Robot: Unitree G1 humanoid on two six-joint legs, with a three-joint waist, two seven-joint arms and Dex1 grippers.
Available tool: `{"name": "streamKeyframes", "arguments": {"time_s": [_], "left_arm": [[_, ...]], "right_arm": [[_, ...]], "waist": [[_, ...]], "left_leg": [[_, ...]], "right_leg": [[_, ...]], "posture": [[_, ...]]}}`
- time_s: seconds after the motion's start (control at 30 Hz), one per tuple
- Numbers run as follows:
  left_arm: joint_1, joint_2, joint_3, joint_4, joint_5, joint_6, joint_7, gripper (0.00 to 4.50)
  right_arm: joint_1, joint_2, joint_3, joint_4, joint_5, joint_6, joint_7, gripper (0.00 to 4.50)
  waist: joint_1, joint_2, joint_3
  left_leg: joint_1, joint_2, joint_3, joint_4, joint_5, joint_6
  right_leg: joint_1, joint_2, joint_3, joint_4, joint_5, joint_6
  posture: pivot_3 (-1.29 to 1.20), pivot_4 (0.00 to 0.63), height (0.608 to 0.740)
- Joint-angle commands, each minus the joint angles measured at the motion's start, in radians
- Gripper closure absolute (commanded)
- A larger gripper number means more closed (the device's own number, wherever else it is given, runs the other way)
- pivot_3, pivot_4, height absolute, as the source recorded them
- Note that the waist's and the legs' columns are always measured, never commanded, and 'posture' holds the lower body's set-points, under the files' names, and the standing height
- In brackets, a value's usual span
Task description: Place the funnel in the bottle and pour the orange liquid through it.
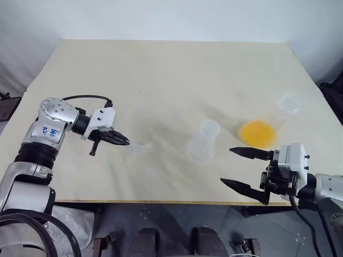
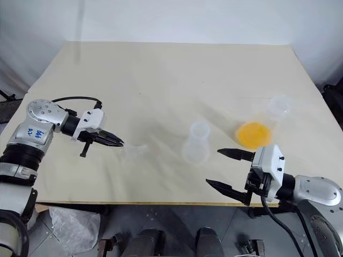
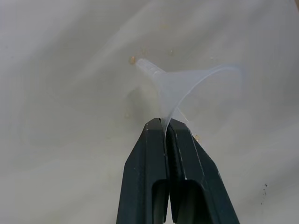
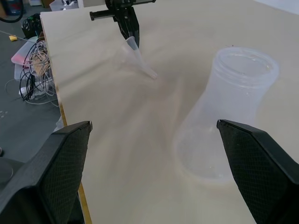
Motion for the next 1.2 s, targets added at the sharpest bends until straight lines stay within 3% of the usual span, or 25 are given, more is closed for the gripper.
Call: {"name": "streamKeyframes", "arguments": {"time_s": [0.03,0.37,0.7,1.2], "left_arm": [[-0.035,0.024,0.006,-0.001,-0.026,0.007,-0.112,4.43],[-0.131,0.051,0.031,-0.058,-0.181,0.315,-0.112,4.43],[-0.307,0.081,-0.036,-0.103,-0.218,0.591,-0.112,4.43],[-0.495,0.003,-0.105,-0.237,-0.307,0.887,-0.112,4.43]], "right_arm": [[-0.001,-0.006,-0.023,-0.028,-0.002,-0.021,0.001,0.0],[-0.012,-0.006,-0.026,-0.015,-0.001,-0.025,0.013,0.0],[-0.034,-0.006,-0.023,0.007,0.0,-0.031,0.036,0.0],[-0.016,0.009,-0.057,0.032,-0.005,-0.079,0.042,0.0]], "waist": [[0.0,0.0,0.0],[-0.001,0.0,0.0],[0.0,-0.002,0.001],[0.0,-0.003,0.002]], "left_leg": [[0.0,0.0,0.0,0.0,0.0,0.0],[0.0,0.0,0.0,0.0,0.0,0.0],[-0.001,0.0,-0.001,0.001,0.0,0.0],[-0.001,-0.001,-0.002,0.002,0.0,0.0]], "right_leg": [[0.0,0.0,0.0,0.0,0.0,0.0],[0.0,0.0,0.0,0.001,0.0,0.0],[0.0,0.0,0.0,0.002,0.0,0.0],[0.0,0.0,0.001,0.002,0.0,0.0]], "posture": [[0.0,0.15,0.74],[0.0,0.15,0.74],[0.0,0.15,0.74],[0.0,0.15,0.74]]}}
